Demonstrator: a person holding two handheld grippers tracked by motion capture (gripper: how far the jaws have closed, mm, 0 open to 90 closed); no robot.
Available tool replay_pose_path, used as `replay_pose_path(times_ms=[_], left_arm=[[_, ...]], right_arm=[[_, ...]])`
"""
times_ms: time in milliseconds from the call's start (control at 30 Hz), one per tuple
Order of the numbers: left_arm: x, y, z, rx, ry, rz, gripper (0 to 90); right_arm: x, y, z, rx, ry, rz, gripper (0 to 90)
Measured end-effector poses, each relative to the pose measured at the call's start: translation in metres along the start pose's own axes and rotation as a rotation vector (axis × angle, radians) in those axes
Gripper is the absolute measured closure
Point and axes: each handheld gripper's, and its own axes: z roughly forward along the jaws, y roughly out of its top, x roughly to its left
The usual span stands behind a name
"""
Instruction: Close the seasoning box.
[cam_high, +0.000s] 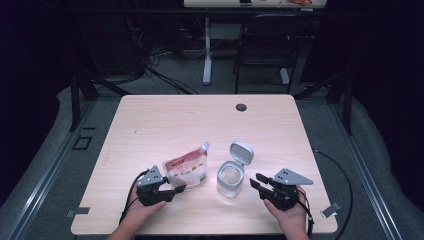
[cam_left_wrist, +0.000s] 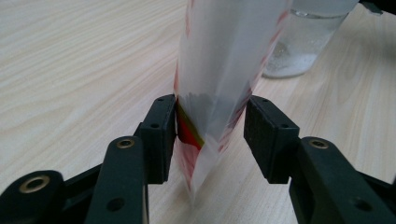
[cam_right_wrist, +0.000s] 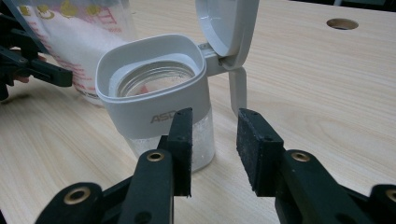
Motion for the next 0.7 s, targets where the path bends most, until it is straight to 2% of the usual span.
replay_pose_path(times_ms=[167,233,300,333,367,400,433,500,700], left_arm=[[0.0001,-0.0016,0.0031,0.008,-0.002,-0.01,52.6],[0.0005,-0.0011,0.003,0.014,0.014,0.009,52.8],[0.0002,-0.0007,0.0034,0.012,0.013,0.008,52.5],[-0.0008,-0.0007,0.0039,0.003,0.006,-0.006,52.1],[-0.0001,-0.0001,0.0034,-0.006,0.013,0.005,51.1],[-0.0009,0.0,0.0037,-0.019,0.001,-0.014,49.4],[-0.0006,0.0007,0.0033,-0.033,-0.003,-0.015,47.9],[-0.0004,0.0021,0.0029,-0.056,0.002,-0.021,44.9],[-0.0021,0.0072,0.008,-0.061,-0.004,-0.003,44.1]], right_arm=[[-0.0008,0.0002,-0.0008,-0.001,-0.002,-0.002,66.9],[-0.0004,0.0006,-0.0016,-0.001,-0.002,-0.002,66.7],[0.0006,0.0014,-0.0019,-0.014,0.004,-0.006,66.5],[0.0011,0.002,-0.0024,-0.013,0.003,-0.009,66.3],[0.0017,0.0028,-0.0027,-0.015,0.002,-0.015,66.1],[0.0024,0.0032,-0.0028,-0.018,0.003,-0.014,66.0],[0.0027,0.0036,-0.0028,-0.019,0.004,-0.017,66.0],[0.0035,0.004,-0.0024,-0.022,0.004,-0.016,65.9],[0.0039,0.0042,-0.0017,-0.014,0.0,-0.021,65.8]])
